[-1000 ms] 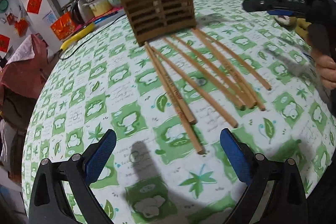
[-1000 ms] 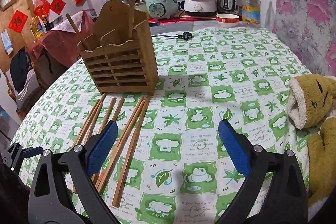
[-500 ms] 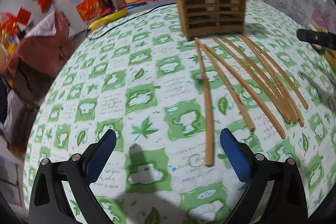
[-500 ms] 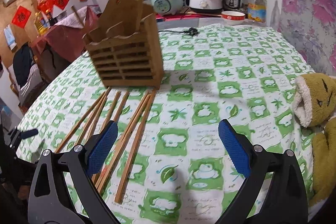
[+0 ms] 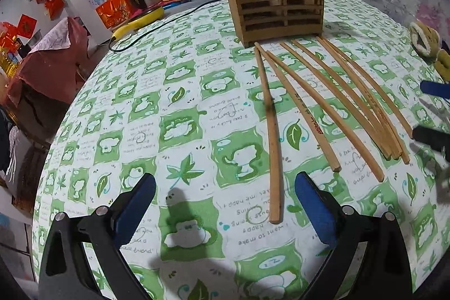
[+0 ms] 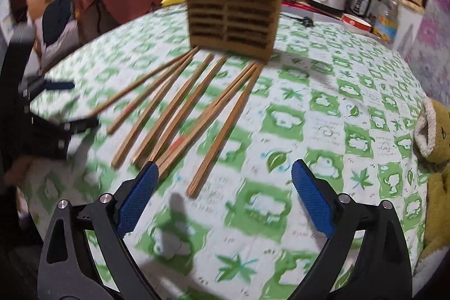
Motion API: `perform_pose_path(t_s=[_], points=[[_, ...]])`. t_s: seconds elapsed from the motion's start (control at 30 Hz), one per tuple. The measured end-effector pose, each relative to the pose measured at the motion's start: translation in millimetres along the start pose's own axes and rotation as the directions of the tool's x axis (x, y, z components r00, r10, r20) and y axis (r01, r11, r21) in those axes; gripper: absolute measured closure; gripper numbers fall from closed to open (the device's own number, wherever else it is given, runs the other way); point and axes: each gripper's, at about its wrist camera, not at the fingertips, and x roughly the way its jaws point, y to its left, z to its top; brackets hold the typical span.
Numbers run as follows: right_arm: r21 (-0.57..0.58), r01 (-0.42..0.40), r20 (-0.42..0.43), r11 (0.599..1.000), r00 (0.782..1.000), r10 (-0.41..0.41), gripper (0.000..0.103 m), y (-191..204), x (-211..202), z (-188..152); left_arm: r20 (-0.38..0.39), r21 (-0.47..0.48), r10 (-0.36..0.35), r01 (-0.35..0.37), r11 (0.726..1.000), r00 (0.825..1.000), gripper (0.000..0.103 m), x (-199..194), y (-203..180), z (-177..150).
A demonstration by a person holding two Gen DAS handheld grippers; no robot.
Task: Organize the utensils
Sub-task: 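Move both open tools back down to the loose chopsticks, then close the left tool on a chopstick while the right tool grasps another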
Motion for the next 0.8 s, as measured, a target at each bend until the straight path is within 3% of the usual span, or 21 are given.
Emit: perform_pose_path(t_s=[0.33, 0.6, 0.8], points=[[0.020, -0.034, -0.063, 0.999, 0.997, 0.036, 0.043, -2, 10, -4, -0.004, -0.008, -0.006, 0.006, 1.000, 1.000, 0.005, 1, 0, 0], [-0.003, -0.050, -0.054, 0.999, 0.997, 0.050, 0.075, 0, 4, -12, 0.013, 0.023, 0.021, -0.021, 1.000, 1.000, 0.006, -5, -4, -4], [0.093, -0.017, -0.052, 0.996, 0.998, 0.022, 0.078, -32, -4, -21, 0.012, -0.025, -0.065, 0.065, 0.998, 0.998, 0.007, -12, 5, -20]])
